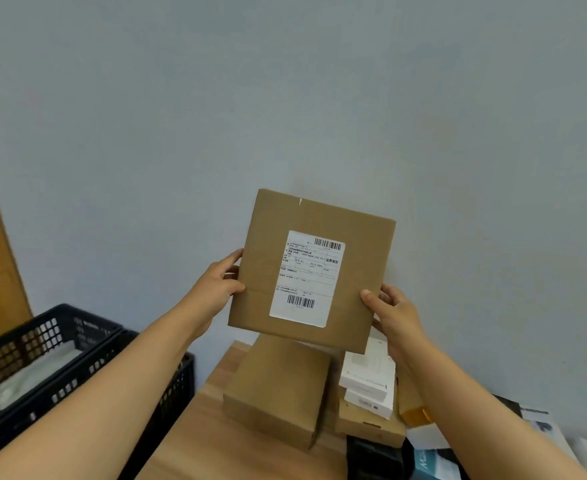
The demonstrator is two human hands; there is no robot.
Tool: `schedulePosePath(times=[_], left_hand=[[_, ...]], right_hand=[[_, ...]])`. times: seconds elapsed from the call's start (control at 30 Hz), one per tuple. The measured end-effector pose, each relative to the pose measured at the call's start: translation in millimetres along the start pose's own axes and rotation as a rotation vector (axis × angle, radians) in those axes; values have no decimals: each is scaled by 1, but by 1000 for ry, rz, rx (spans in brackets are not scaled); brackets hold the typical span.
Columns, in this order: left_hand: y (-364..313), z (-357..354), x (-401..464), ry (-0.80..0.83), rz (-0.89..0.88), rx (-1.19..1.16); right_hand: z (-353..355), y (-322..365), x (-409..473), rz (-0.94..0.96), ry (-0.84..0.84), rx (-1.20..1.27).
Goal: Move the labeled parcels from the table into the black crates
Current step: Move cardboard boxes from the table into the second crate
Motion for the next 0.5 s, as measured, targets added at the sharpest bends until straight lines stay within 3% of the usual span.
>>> schedulePosePath(times=[0.27,0.5], left_hand=[[37,84,-60,-192,31,19],[63,200,-105,-307,42,57]], right_hand=[[-93,-24,-17,-29,165,-14],[-215,-31,-44,-59,247,-38]])
Point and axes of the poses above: each hand's wrist, its own x-axis towards the middle knuckle, its own z-axis out of the back of the hand, y = z × x, the point moved 6 cm from there along x, towards the middle knuckle, and after that the axes turned 5 degrees about -x, right-handed, at the moved point
